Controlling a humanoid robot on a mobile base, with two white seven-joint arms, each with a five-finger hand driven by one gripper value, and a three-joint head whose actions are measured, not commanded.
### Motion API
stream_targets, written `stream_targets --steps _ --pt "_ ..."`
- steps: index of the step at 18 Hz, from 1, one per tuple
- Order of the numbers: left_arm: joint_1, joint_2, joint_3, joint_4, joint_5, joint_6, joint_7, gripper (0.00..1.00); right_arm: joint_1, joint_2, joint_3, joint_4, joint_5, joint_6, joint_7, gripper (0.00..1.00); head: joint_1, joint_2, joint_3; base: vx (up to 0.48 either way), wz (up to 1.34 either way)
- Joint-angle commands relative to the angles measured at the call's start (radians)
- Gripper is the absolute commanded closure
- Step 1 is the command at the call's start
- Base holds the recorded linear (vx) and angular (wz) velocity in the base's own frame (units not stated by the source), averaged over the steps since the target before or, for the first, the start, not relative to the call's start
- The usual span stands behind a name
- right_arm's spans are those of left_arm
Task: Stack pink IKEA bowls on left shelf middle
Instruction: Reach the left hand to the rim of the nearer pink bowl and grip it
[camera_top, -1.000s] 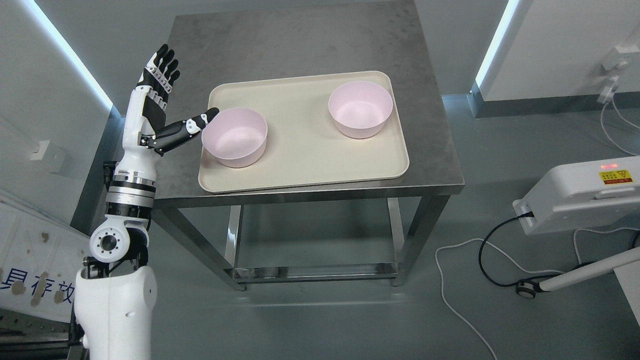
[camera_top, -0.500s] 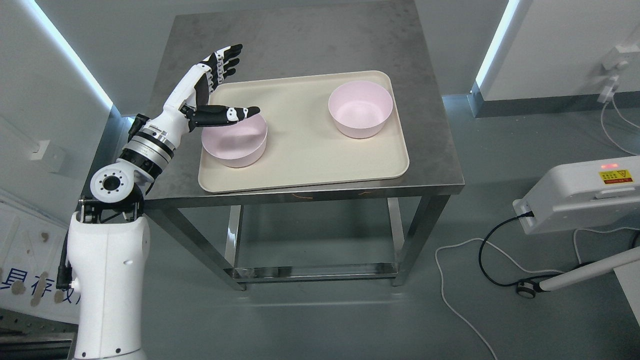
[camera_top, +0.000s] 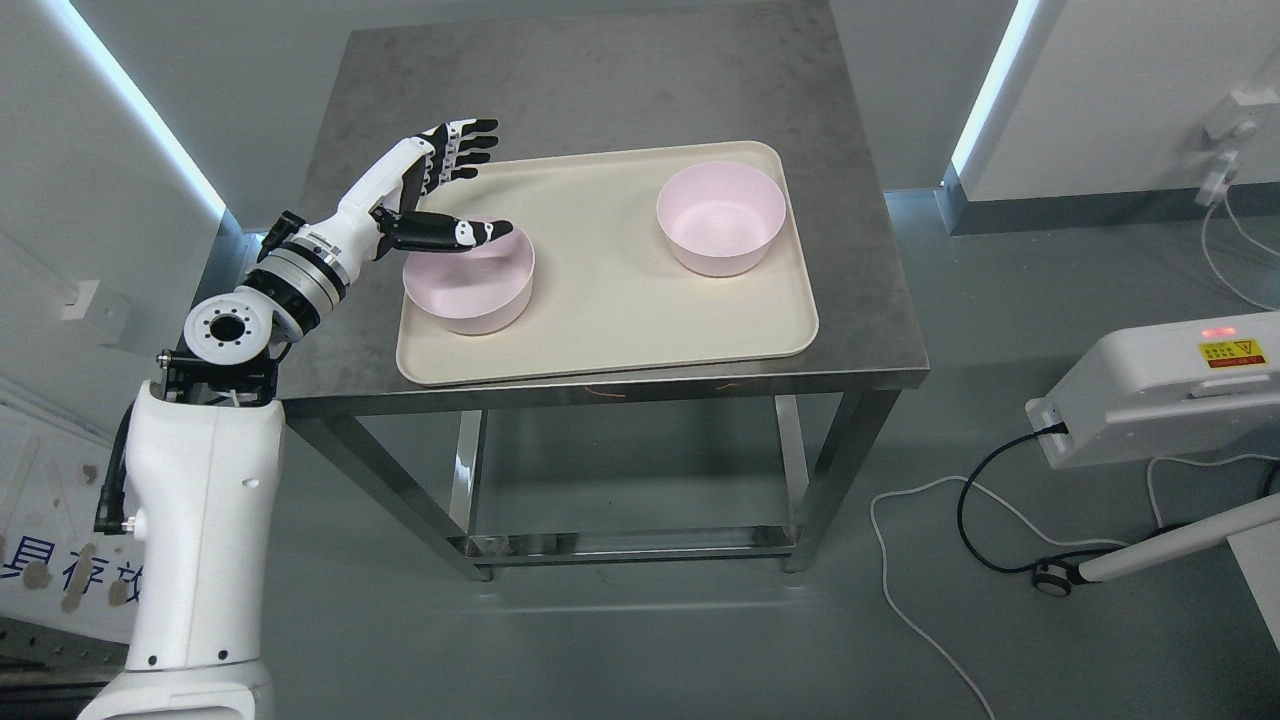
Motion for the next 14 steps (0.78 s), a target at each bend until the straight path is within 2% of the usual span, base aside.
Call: stream_targets --steps 1,4,8,11,14 --pt "-0.013 0.059 -0.047 0.111 -0.103 -0.013 -0.003 0.26 0.0 -0.017 -0.005 -0.017 -0.002 0.0 0.0 0.0 0.0 0.0 0.0 0.0 0.0" --pt "-0.013 0.056 -0.047 0.111 -0.11 -0.033 -0.02 0.38 0.0 -0.017 -0.005 -0.017 -0.002 0.0 0.0 0.0 0.0 0.0 0.0 0.0 0.0" --pt "-0.013 0.05 -0.049 0.111 -0.11 -0.113 -0.041 0.56 0.0 -0.017 -0.005 -0.017 -0.002 0.0 0.0 0.0 0.0 0.0 0.0 0.0 0.0" --pt "-0.016 0.051 -0.076 0.111 -0.14 -0.133 -0.041 0.6 0.0 -0.017 -0.005 -0.017 -0.002 0.0 0.0 0.0 0.0 0.0 0.0 0.0 0.0" --pt "-0.019 0.045 -0.085 0.111 -0.237 -0.191 -0.041 0.62 0.0 -0.017 -0.005 -0.017 -0.002 0.0 0.0 0.0 0.0 0.0 0.0 0.0 0.0"
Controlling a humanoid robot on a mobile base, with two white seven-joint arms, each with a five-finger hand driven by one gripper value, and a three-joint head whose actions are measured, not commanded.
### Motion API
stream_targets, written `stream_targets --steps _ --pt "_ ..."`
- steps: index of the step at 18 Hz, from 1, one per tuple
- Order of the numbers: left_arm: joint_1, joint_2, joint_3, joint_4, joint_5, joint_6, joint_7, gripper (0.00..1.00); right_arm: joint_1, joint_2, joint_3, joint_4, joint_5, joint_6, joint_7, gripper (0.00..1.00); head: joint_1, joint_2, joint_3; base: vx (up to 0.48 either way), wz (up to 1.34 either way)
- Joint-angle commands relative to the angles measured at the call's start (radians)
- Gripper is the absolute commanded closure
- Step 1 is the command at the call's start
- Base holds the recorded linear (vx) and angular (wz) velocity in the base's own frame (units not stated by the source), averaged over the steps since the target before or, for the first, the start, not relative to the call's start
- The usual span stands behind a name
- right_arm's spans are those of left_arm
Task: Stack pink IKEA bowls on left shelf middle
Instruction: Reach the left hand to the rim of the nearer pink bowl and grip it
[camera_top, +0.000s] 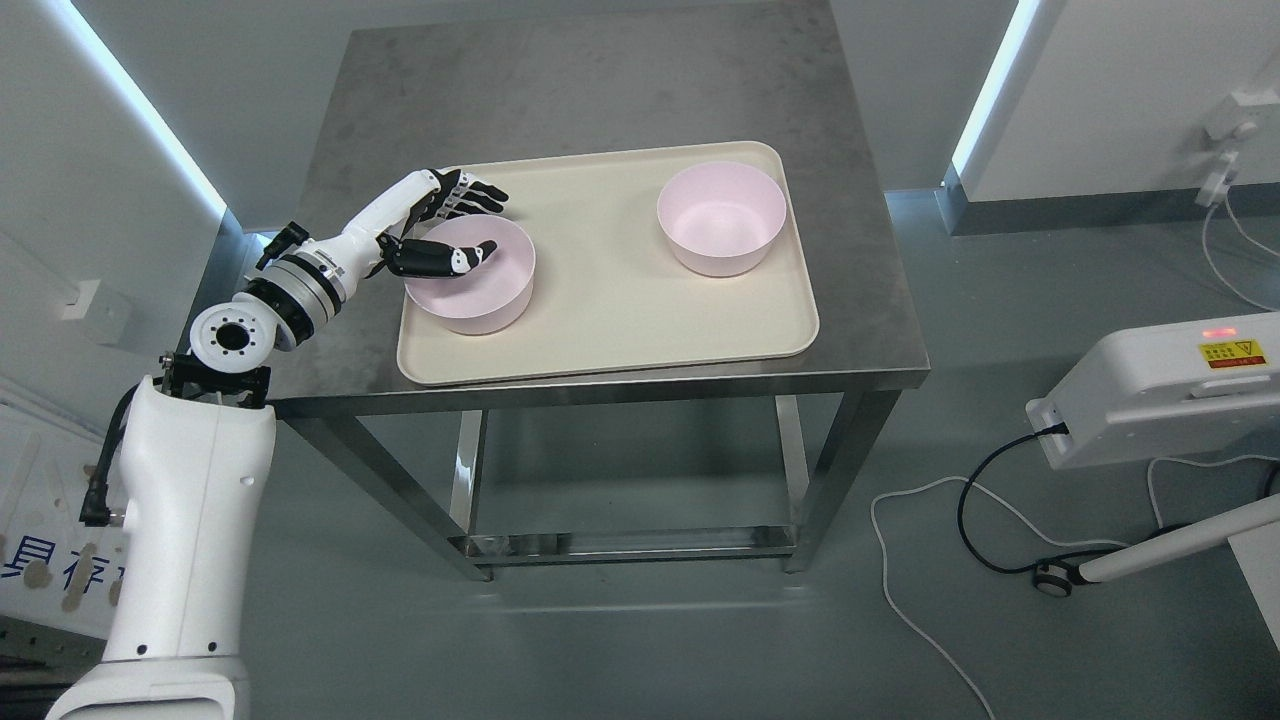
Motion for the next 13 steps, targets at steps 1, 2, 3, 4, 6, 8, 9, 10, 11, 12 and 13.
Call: stream_targets --steps 1,2,3,4,6,8,9,10,11,12,13 --pt "-0.004 0.004 -0.04 0.03 -0.134 -0.058 -0.002 0.62 0.0 -0.017 -0.005 -0.017 -0.002 0.0 0.0 0.0 0.0 0.0 0.0 0.0 0.0" --pt "-0.004 0.0 -0.043 0.03 -0.162 -0.073 -0.002 0.63 0.0 -0.017 -0.005 -0.017 -0.002 0.0 0.0 0.0 0.0 0.0 0.0 0.0 0.0" --pt "-0.004 -0.002 -0.047 0.033 -0.177 -0.085 -0.002 0.63 0.0 -0.017 -0.005 -0.017 -0.002 0.0 0.0 0.0 0.0 0.0 0.0 0.0 0.0" --pt "-0.007 -0.002 -0.047 0.034 -0.188 -0.099 -0.002 0.67 0.0 -0.017 -0.005 -0.017 -0.002 0.0 0.0 0.0 0.0 0.0 0.0 0.0 0.0" --pt "-0.008 -0.002 -0.056 0.034 -0.196 -0.116 -0.002 0.75 0.0 -0.017 -0.005 -0.017 -0.002 0.0 0.0 0.0 0.0 0.0 0.0 0.0 0.0" --pt "-0.008 -0.002 -0.067 0.034 -0.197 -0.144 -0.001 0.82 0.0 -0.017 -0.005 -0.017 -0.002 0.0 0.0 0.0 0.0 0.0 0.0 0.0 0.0" --pt "-0.008 -0.002 -0.07 0.034 -0.199 -0.157 -0.001 0.85 0.0 -0.017 -0.005 -0.017 -0.002 0.0 0.0 0.0 0.0 0.0 0.0 0.0 0.0" --pt "-0.01 -0.002 -0.072 0.034 -0.202 -0.174 -0.001 0.89 0.0 -0.017 -0.005 -0.017 -0.002 0.0 0.0 0.0 0.0 0.0 0.0 0.0 0.0" --pt "-0.01 -0.002 -0.07 0.036 -0.207 -0.185 -0.001 0.92 0.0 -0.017 -0.005 -0.017 -0.002 0.0 0.0 0.0 0.0 0.0 0.0 0.0 0.02" --pt "-0.01 -0.003 -0.069 0.036 -0.207 -0.191 -0.001 0.95 0.0 -0.017 -0.005 -0.017 -0.002 0.0 0.0 0.0 0.0 0.0 0.0 0.003 0.03" --pt "-0.012 -0.005 -0.069 0.036 -0.207 -0.197 -0.001 0.96 0.0 -0.017 -0.005 -0.017 -0.002 0.0 0.0 0.0 0.0 0.0 0.0 0.003 0.03"
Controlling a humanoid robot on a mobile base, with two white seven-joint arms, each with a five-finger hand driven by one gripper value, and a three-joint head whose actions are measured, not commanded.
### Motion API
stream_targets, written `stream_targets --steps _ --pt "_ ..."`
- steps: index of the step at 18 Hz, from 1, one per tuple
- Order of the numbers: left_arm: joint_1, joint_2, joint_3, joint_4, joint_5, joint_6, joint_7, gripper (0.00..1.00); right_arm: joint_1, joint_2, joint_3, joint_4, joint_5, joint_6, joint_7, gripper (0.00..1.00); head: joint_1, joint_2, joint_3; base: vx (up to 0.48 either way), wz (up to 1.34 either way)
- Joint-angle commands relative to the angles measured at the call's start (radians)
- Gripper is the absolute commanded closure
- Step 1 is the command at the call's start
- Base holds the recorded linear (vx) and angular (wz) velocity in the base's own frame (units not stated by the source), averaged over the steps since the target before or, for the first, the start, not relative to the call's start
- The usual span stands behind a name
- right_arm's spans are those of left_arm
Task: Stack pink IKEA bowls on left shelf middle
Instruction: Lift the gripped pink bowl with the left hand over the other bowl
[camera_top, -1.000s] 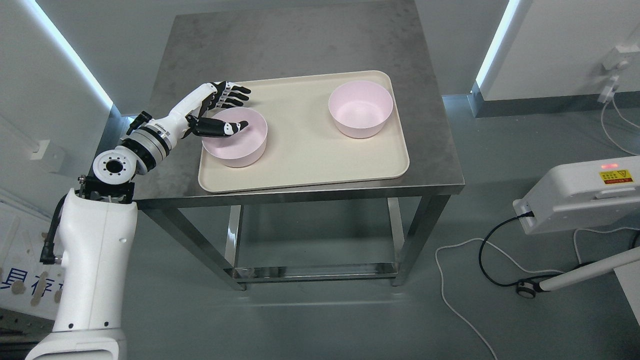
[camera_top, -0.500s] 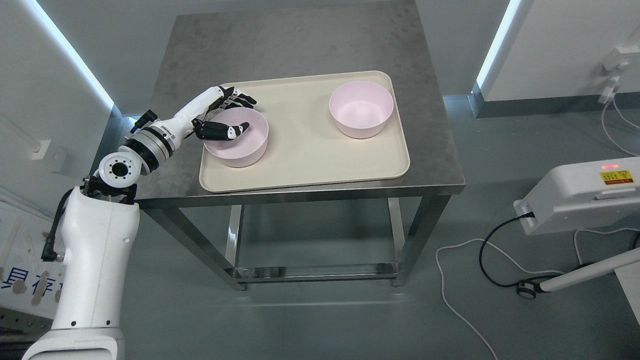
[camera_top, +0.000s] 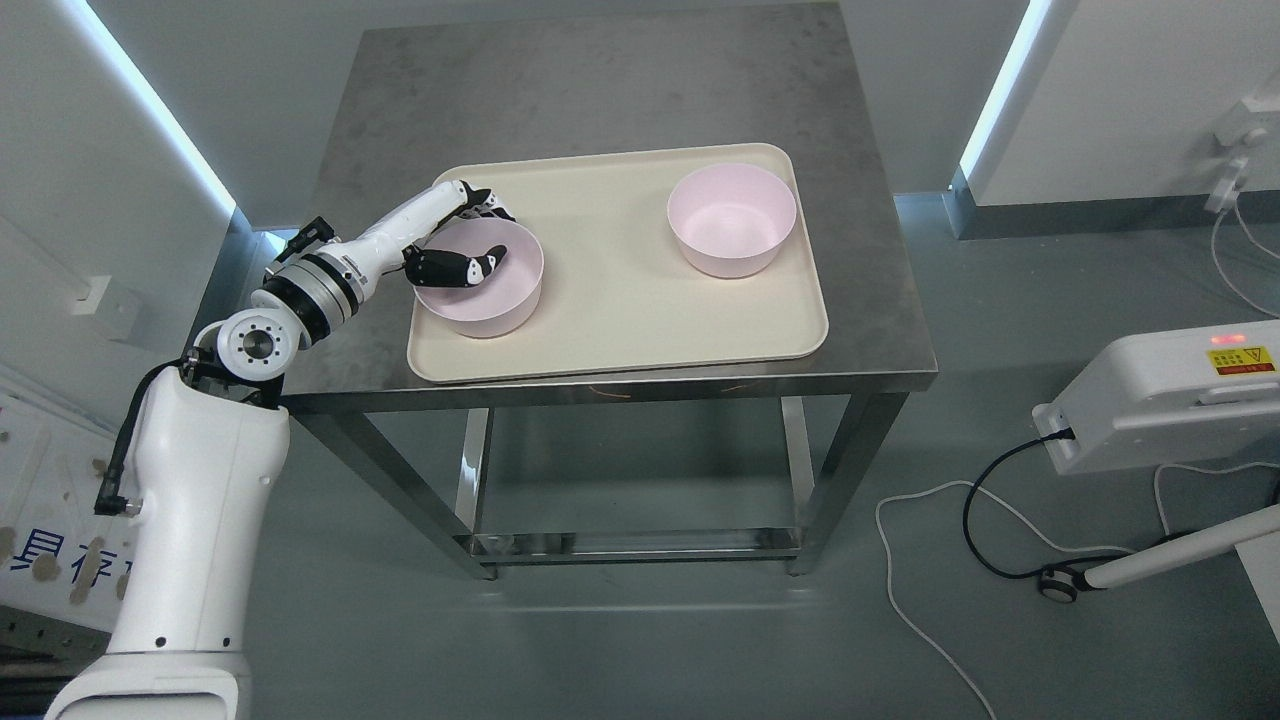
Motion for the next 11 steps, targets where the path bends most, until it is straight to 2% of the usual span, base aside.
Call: stream_targets --steps 1,5,11 --pt "-0.006 -0.006 -0.027 0.013 -0.026 -0.028 -0.007 0.97 0.0 -0.017 -0.005 -0.017 -0.002 0.0 0.0 0.0 0.0 0.0 0.0 0.006 0.02" --pt "-0.043 -0.007 0.012 0.013 -0.017 -0.103 -0.01 1.0 0.0 -0.017 -0.005 -0.017 -0.002 0.0 0.0 0.0 0.0 0.0 0.0 0.001 0.0" --pt "-0.079 -0.024 0.022 0.004 -0.007 -0.107 -0.012 1.0 0.0 -0.017 -0.005 -0.017 -0.002 0.0 0.0 0.0 0.0 0.0 0.0 -0.001 -0.01"
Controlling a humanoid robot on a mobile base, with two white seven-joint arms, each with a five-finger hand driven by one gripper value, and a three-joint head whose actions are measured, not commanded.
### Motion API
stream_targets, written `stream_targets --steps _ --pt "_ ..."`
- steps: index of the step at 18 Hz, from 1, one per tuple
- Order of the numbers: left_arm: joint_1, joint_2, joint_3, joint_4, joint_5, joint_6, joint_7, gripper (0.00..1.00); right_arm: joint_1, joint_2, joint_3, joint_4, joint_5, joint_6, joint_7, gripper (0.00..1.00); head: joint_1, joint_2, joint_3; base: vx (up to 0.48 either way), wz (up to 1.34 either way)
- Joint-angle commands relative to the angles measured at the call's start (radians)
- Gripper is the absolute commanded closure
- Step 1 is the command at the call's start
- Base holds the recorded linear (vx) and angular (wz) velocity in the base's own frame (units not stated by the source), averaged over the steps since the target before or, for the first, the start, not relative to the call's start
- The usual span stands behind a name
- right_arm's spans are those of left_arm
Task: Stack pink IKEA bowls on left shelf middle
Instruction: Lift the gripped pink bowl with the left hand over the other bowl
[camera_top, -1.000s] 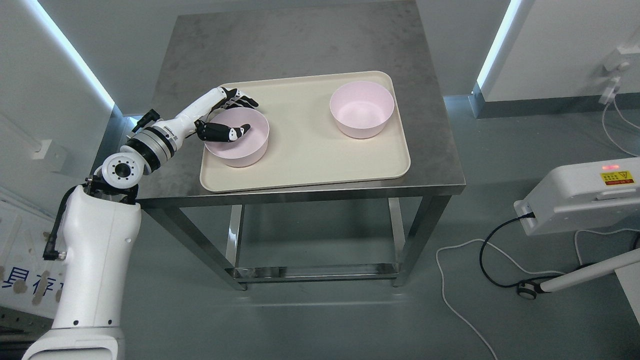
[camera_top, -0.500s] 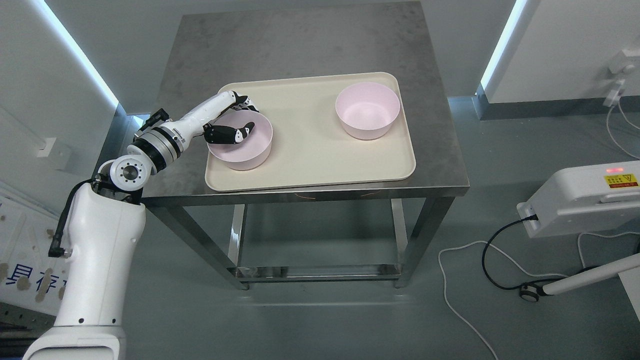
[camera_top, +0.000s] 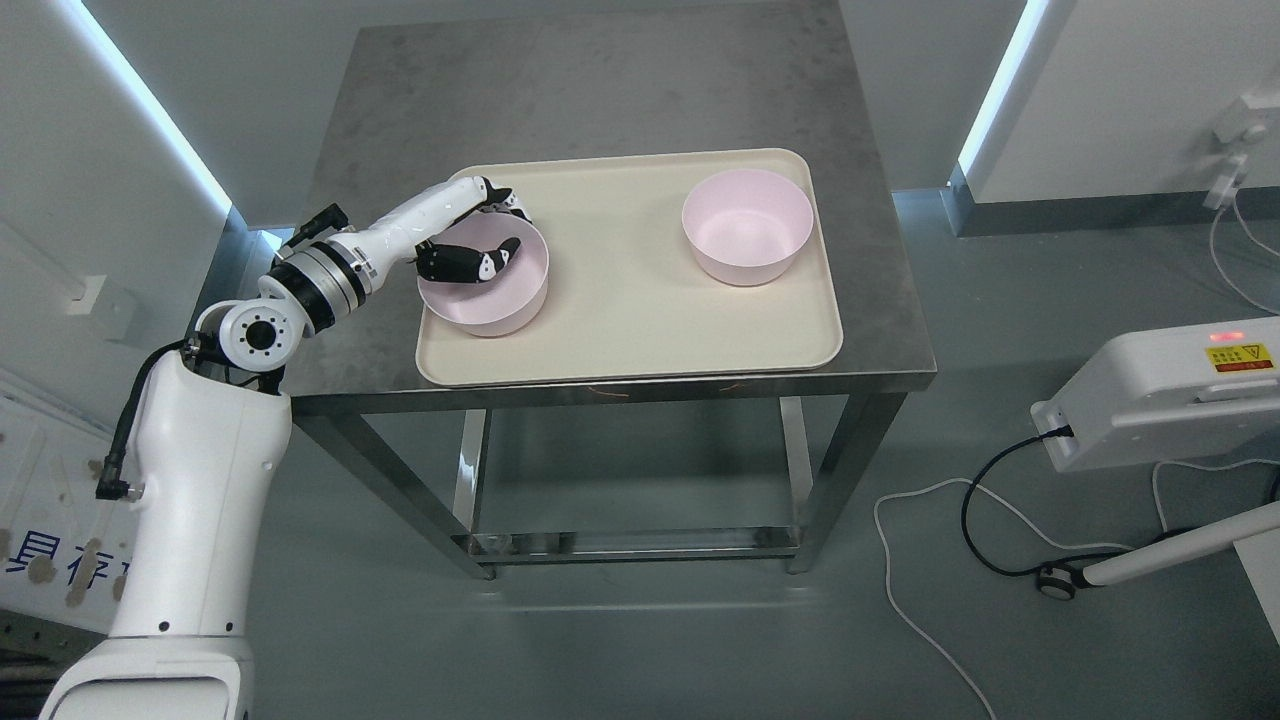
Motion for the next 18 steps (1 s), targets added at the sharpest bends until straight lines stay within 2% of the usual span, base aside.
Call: stream_targets --steps 1,5,9,10,13,14,18 --pt "-0.048 -0.025 0.029 -0.009 0.006 -0.007 0.012 1.0 0.0 -0.017 -0.005 -0.017 -0.002 0.0 0.0 0.0 0.0 0.0 0.0 -0.004 -0.04" --pt "-0.106 -0.09 0.037 -0.03 0.047 -0.032 -0.031 1.0 0.0 -0.017 -0.005 -0.017 -0.002 0.0 0.0 0.0 0.0 0.0 0.0 -0.001 -0.01" --pt "-0.139 -0.249 -0.011 -0.07 0.043 -0.032 -0.08 1.0 0.0 -0.017 -0.005 -0.017 -0.002 0.0 0.0 0.0 0.0 0.0 0.0 0.0 0.0" --pt "-0.154 -0.283 -0.063 -0.072 0.041 -0.029 -0.08 1.0 0.0 -0.017 -0.005 -0.017 -0.002 0.0 0.0 0.0 0.0 0.0 0.0 0.0 0.0" --pt "-0.209 -0.283 -0.228 -0.067 0.033 0.002 -0.068 1.0 0.0 -0.017 -0.005 -0.017 -0.002 0.0 0.0 0.0 0.0 0.0 0.0 0.001 0.01" --pt "-0.223 -0.283 -0.32 -0.063 0.036 0.038 -0.045 1.0 0.0 -0.017 -0.005 -0.017 -0.002 0.0 0.0 0.0 0.0 0.0 0.0 0.002 -0.01" --pt "-0.277 -0.283 -0.576 0.0 0.056 0.131 0.218 0.99 0.0 -0.017 -0.005 -0.017 -0.002 0.0 0.0 0.0 0.0 0.0 0.0 0.003 0.0"
